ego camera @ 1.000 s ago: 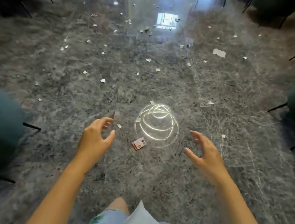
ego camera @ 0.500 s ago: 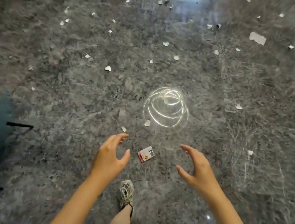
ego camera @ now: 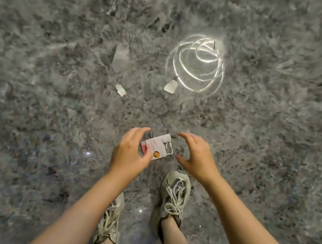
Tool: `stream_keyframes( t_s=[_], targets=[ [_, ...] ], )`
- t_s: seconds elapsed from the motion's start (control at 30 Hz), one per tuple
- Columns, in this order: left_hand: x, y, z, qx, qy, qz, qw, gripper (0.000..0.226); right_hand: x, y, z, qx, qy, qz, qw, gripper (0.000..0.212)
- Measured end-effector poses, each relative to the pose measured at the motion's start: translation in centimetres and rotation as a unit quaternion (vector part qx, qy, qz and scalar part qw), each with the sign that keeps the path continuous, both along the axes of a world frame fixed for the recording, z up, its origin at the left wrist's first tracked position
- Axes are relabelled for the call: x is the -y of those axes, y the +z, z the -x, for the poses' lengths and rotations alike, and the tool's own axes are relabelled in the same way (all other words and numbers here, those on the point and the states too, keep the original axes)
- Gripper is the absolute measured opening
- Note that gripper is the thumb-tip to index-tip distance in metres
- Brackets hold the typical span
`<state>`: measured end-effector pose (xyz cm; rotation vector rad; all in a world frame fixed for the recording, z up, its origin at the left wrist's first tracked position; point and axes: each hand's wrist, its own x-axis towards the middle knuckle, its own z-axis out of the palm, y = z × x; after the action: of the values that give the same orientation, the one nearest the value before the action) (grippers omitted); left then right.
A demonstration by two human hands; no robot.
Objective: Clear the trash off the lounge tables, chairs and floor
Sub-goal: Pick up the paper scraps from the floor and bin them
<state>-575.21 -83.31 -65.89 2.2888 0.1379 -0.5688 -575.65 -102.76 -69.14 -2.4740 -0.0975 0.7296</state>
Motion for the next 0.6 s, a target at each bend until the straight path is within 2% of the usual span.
stream_keyframes(
  t_s=[0.17, 0.27, 0.37, 0.43, 0.5, 0.6],
  targets=[
    [2.0, -11.5, 1.4, -0.064, 0.010, -0.007, 0.998, 0.054, -1.2, -11.4, -0.4, -0.017, 0.085, 0.050, 0.995, 0.074],
    [2.5, -15.9, 2.3, -0.088, 0.029, -0.026, 0.995, 0.060, -1.7, -15.8, 0.1, -0.013, 0.121, 0.086, 0.989, 0.082],
    [2.7, -18.8, 2.7, -0.099, 0.048, -0.041, 0.993, 0.065, -1.7, -18.3, 0.2, 0.007, 0.129, 0.112, 0.985, 0.079],
    [2.6, -19.9, 2.9, -0.098, 0.055, -0.054, 0.992, 0.066, -1.8, -19.0, 0.2, 0.016, 0.124, 0.116, 0.985, 0.069],
    [2.4, -20.1, 3.0, -0.102, 0.059, -0.057, 0.991, 0.063, -2.0, -18.7, 0.1, 0.025, 0.123, 0.106, 0.986, 0.049],
    [2.0, -18.3, 2.8, -0.115, 0.028, -0.072, 0.990, 0.051, -2.1, -16.6, -0.6, 0.044, 0.092, 0.043, 0.994, 0.020]
  ],
)
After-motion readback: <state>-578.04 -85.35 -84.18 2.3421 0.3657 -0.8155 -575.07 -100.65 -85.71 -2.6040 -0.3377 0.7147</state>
